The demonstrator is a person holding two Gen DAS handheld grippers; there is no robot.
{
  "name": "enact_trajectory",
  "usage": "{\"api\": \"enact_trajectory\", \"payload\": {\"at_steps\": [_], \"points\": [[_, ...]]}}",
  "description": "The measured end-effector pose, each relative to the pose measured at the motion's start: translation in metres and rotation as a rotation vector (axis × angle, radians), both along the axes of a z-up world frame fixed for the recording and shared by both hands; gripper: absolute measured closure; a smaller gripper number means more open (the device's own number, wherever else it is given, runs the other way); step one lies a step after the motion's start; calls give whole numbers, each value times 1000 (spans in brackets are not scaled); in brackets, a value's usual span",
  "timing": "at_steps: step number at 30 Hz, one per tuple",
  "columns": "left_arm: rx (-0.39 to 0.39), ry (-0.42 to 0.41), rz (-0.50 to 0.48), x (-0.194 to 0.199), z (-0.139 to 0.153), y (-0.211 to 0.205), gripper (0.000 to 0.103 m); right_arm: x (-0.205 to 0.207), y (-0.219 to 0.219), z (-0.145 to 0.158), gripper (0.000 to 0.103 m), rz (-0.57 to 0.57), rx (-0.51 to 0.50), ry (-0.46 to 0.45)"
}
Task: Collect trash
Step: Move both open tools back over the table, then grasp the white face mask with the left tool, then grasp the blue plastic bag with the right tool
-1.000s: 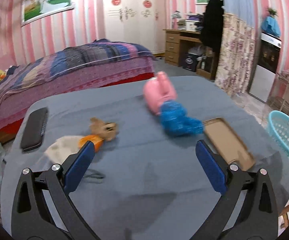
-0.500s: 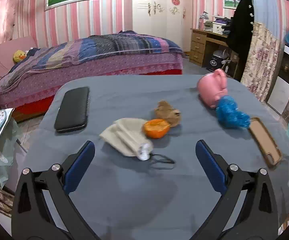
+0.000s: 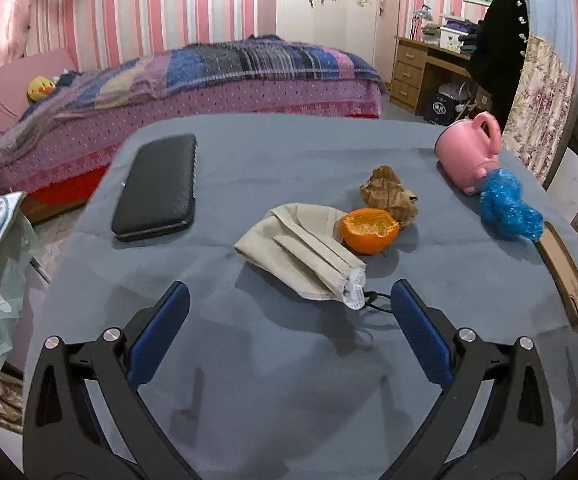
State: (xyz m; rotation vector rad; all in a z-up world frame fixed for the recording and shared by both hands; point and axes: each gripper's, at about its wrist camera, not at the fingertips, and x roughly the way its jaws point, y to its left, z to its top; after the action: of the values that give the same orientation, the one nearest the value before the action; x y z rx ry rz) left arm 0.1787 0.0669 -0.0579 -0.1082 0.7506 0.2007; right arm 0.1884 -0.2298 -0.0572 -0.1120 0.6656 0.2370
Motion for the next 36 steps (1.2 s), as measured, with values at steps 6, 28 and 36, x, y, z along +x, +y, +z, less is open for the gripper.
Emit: {"api": "enact_trajectory", "payload": {"at_steps": [6, 28, 36], "points": [[-46, 30, -14, 24, -7, 2, 30, 5, 6, -2, 8, -3, -24, 3], [-21, -23, 104, 6, -7, 36, 72, 52, 41, 2, 8, 15, -29, 17], [-3, -24, 98, 7, -9, 34, 72, 93, 67, -2, 9, 43, -59, 61]]}}
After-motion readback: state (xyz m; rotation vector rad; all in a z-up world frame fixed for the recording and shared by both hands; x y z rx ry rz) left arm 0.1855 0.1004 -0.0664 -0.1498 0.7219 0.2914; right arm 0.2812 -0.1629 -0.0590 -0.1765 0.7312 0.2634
